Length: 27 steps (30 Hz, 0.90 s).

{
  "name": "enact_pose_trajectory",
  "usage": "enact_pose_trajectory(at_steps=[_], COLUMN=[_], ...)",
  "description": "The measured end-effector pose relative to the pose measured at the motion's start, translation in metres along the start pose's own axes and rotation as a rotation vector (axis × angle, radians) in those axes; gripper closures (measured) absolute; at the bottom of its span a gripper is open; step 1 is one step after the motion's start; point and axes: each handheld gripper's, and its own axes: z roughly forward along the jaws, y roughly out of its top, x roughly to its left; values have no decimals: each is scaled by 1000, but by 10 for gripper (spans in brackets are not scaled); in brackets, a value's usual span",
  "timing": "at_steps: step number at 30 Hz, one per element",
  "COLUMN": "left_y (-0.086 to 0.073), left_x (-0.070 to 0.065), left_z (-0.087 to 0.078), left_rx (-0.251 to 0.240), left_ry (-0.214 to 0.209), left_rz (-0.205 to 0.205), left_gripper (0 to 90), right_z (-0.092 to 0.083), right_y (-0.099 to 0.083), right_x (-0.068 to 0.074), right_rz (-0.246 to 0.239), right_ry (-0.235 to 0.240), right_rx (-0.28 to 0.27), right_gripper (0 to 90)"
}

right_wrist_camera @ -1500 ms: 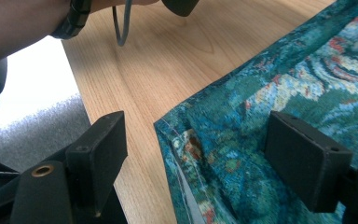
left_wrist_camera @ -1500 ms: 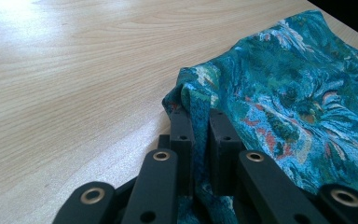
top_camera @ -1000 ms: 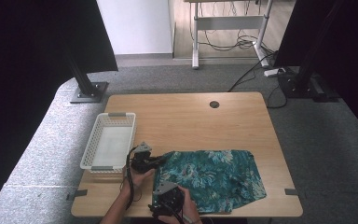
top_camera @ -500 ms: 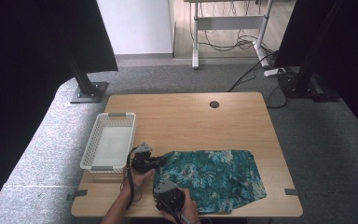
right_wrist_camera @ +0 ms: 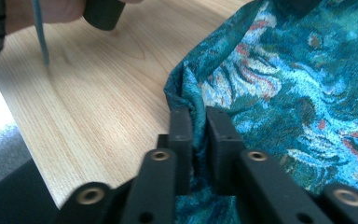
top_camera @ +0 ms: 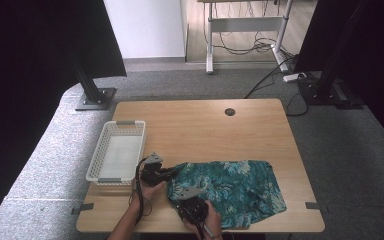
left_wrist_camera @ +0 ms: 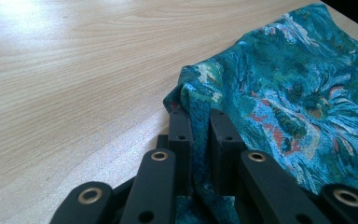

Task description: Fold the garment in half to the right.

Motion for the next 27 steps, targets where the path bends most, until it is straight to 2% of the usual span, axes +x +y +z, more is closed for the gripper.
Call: enact_pose_trajectory(at_steps=[5,10,12,16,18,21,27], left_y=[0,-1,0,0,0,0,1], left_x=[0,0,0,-1,-1,-1,-3], left_z=[0,-1,-1,-1,0,0,-1], left_rx=[0,0,1,0,1,1,-2], left_ry=[0,0,-1,-1,-1,-7,-24], left_rz=[2,2,3,4,5,0,-3], left_gripper=[802,802,801,800,799,803,813], right_z=[6,12,12,11,10,8,4], right_y=[0,0,0,0,-1,-1,-5], right_x=[9,16,17,20,19,14,1], right_rz=[-43,-70,-71,-92,-87,-66,-4], right_ry=[-6,-62,-54,-55,-59,-64,-15], right_rx=[18,31,32,37,38,32,12], right_gripper=[644,437,437,518,592,708,826])
